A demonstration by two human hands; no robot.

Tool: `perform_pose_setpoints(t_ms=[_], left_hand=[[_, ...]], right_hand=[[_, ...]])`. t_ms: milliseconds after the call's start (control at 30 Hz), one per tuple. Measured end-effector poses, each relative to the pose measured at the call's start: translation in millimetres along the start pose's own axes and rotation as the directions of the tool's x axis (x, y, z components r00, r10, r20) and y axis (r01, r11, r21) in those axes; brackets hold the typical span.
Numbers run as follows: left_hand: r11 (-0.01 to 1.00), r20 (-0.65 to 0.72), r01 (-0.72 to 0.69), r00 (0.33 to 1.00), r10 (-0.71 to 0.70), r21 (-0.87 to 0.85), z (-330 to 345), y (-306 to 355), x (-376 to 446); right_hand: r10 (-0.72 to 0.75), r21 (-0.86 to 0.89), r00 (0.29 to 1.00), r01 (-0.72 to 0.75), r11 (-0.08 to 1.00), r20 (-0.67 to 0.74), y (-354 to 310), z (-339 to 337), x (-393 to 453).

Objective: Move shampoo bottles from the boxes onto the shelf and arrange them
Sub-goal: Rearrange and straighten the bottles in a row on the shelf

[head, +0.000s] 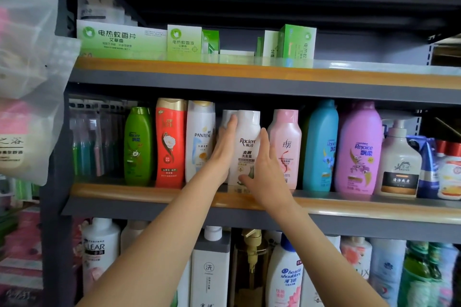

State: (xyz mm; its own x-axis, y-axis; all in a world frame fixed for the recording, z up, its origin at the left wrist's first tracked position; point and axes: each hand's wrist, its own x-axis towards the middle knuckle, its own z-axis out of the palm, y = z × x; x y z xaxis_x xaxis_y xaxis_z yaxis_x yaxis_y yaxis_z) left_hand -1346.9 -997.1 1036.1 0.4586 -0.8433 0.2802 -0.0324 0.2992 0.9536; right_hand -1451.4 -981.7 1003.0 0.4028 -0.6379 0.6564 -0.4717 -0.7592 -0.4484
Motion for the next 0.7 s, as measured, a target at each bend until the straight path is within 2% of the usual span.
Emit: perform_pose_setpoints(t_ms=[200, 400, 700], left_hand=[[0.998, -0.049, 0.066, 0.997, -0.065, 0.005, 0.7, 7.2, -23.3], [0.997, -0.069, 0.070, 0.995, -0.067, 0.034, 1.0, -4.1, -12.4], [0.993, -0.013, 0.105, 0.995, -0.104, 0.062, -1.0, 10.4, -30.9]], right_hand=[[0.014, 0.018, 1.000, -0.014, 1.000, 0.001, 0.0, -0.7, 0.2], [0.027, 0.019, 1.000, -0.027, 0.999, 0.016, -0.6, -2.9, 0.3], [0.040, -0.020, 0.999, -0.040, 0.999, 0.016, -4.1, -3.1, -0.6]])
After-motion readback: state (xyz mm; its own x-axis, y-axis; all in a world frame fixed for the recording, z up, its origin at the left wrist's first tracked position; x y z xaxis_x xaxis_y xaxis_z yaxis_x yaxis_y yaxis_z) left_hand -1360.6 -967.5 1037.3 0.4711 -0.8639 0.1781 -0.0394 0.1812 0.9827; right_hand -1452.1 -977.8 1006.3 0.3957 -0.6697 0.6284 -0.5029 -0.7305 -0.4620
